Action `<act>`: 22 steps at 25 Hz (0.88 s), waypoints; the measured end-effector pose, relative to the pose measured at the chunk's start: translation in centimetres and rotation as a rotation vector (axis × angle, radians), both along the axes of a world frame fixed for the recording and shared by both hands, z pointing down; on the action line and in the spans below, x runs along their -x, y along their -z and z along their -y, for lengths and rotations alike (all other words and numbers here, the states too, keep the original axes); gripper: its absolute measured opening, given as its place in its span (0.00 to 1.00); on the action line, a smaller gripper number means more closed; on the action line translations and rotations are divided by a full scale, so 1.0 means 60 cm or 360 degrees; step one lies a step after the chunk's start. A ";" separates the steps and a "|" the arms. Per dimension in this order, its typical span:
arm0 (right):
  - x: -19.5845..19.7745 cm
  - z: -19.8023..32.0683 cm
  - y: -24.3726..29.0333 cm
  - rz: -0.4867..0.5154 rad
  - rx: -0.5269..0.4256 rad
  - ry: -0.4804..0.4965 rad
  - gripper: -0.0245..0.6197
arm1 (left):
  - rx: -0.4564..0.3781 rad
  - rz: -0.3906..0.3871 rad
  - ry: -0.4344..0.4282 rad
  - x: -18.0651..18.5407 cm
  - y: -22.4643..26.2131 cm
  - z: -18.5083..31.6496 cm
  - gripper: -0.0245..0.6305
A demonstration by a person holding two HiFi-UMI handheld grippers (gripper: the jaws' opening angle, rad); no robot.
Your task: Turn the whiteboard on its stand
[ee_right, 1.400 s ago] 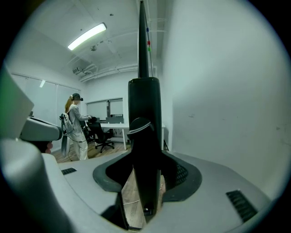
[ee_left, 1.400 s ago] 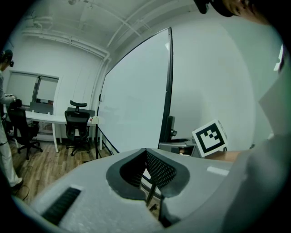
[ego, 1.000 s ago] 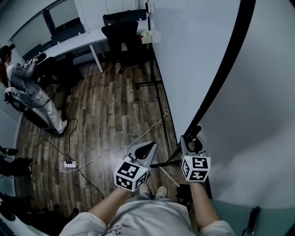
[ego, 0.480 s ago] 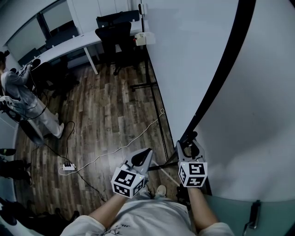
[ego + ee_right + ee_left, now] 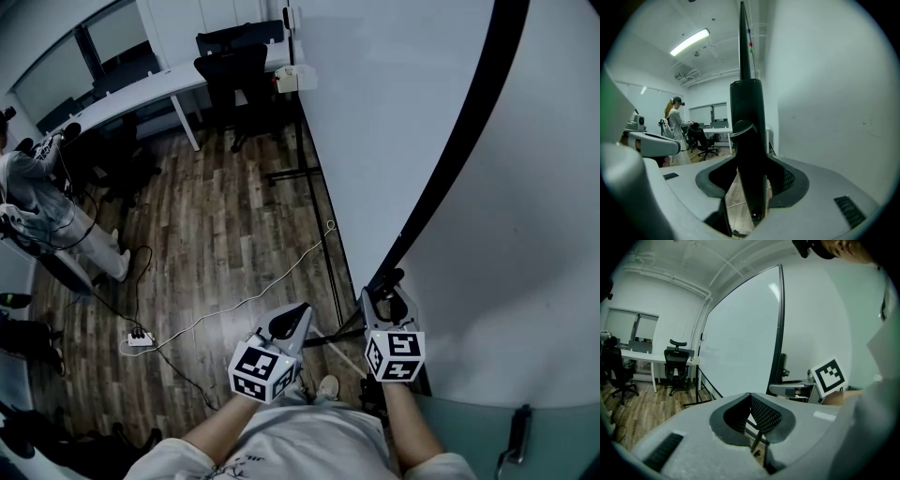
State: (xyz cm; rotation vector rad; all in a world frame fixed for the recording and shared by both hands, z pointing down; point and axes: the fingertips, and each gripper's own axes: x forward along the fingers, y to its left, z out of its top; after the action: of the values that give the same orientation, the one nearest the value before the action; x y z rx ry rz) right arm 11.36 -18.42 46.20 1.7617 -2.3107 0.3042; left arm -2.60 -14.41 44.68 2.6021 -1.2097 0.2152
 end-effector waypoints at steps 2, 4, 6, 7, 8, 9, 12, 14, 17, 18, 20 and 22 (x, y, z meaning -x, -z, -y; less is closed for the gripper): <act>-0.001 -0.007 -0.005 0.0005 0.0025 -0.0019 0.34 | -0.0006 0.0002 -0.0012 -0.003 -0.001 -0.002 0.05; -0.002 -0.016 -0.004 -0.0007 0.0035 -0.0043 0.34 | -0.0006 -0.0005 -0.0019 -0.002 0.001 -0.003 0.05; -0.002 -0.027 0.002 -0.0008 0.0043 -0.0060 0.34 | -0.0003 -0.0012 -0.0027 -0.002 0.006 -0.004 0.05; -0.002 -0.033 0.004 -0.0008 0.0047 -0.0064 0.34 | -0.0003 -0.0012 -0.0032 -0.003 0.008 -0.004 0.05; -0.002 -0.039 0.005 -0.0009 0.0049 -0.0067 0.34 | -0.0004 -0.0008 -0.0039 -0.005 0.008 -0.005 0.05; -0.002 -0.046 0.005 -0.0009 0.0048 -0.0071 0.34 | -0.0008 -0.0002 -0.0047 -0.008 0.007 -0.006 0.05; 0.009 -0.067 0.005 0.0009 0.0048 -0.0067 0.25 | -0.0012 0.0003 -0.0072 -0.014 0.006 -0.014 0.05; 0.022 -0.077 0.001 0.0021 0.0064 -0.0048 0.16 | -0.0011 0.0001 -0.0070 -0.014 0.006 -0.018 0.05; 0.041 -0.086 -0.006 0.0017 0.0092 -0.0007 0.09 | -0.0024 0.0024 -0.0069 -0.016 0.004 -0.022 0.05; 0.047 -0.088 -0.007 0.0015 0.0098 0.0006 0.08 | -0.0025 0.0027 -0.0072 -0.017 0.004 -0.023 0.05; 0.058 -0.092 -0.008 0.0019 0.0105 0.0033 0.06 | -0.0017 0.0022 -0.0075 -0.019 0.001 -0.026 0.05; 0.069 -0.096 -0.008 0.0029 0.0110 0.0063 0.05 | -0.0005 0.0014 -0.0071 -0.019 -0.002 -0.029 0.05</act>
State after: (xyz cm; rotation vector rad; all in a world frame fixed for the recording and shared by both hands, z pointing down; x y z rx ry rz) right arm 7.20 -12.67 46.66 1.6856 -2.3157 0.3899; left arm -1.47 -12.67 44.78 2.6355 -1.1566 0.2343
